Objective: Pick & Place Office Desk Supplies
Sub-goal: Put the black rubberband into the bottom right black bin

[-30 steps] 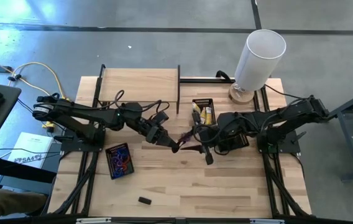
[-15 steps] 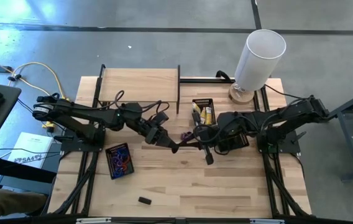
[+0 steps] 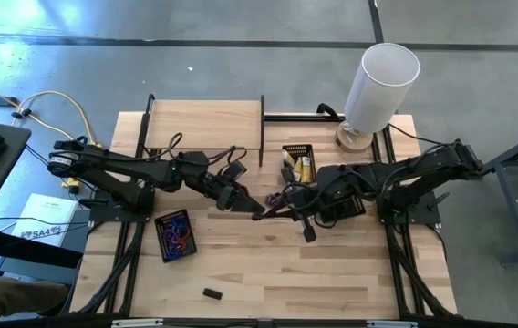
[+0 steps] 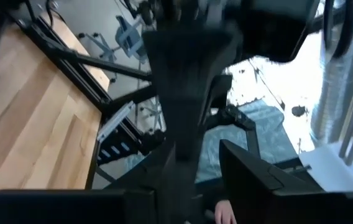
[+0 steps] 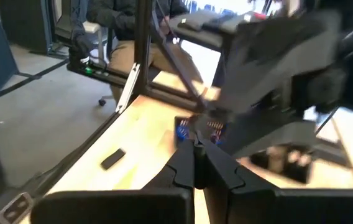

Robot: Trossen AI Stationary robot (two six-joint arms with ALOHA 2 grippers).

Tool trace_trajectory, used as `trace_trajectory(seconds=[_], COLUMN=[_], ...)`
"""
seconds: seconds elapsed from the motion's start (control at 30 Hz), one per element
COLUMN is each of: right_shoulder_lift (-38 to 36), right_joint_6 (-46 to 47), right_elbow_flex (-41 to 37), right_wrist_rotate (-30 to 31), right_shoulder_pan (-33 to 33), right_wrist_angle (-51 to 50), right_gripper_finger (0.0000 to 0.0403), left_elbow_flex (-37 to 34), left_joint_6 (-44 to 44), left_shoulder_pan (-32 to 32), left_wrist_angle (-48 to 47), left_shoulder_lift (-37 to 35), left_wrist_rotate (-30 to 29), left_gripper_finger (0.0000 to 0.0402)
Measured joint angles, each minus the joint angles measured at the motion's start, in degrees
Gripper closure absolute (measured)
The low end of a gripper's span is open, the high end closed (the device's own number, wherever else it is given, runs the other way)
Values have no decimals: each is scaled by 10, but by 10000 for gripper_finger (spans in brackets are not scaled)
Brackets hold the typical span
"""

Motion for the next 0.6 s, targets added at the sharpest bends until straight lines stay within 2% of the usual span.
trace_trajectory(seconds=[0.2, 0.3, 0.47, 0.6], right_shoulder_lift=[-30, -45, -61, -64], right_joint_6=[106, 216, 360, 465], right_elbow_flex=[1, 1, 0, 0], right_wrist_rotate=[3, 21, 17, 52], right_shoulder_pan=[4, 11, 35, 71], right_wrist_angle=[-92, -197, -379, -507], right_gripper_finger=[398, 398, 399, 399], left_elbow_flex=[0, 0, 1, 1], left_joint_6=[-1, -1, 28, 50], left_shoulder_pan=[33, 51, 72, 85], left_wrist_angle=[0, 0, -2, -12], left_shoulder_lift=[0, 0, 0, 0], left_wrist_rotate=[0, 0, 1, 1], left_gripper_finger=[274, 274, 273, 273])
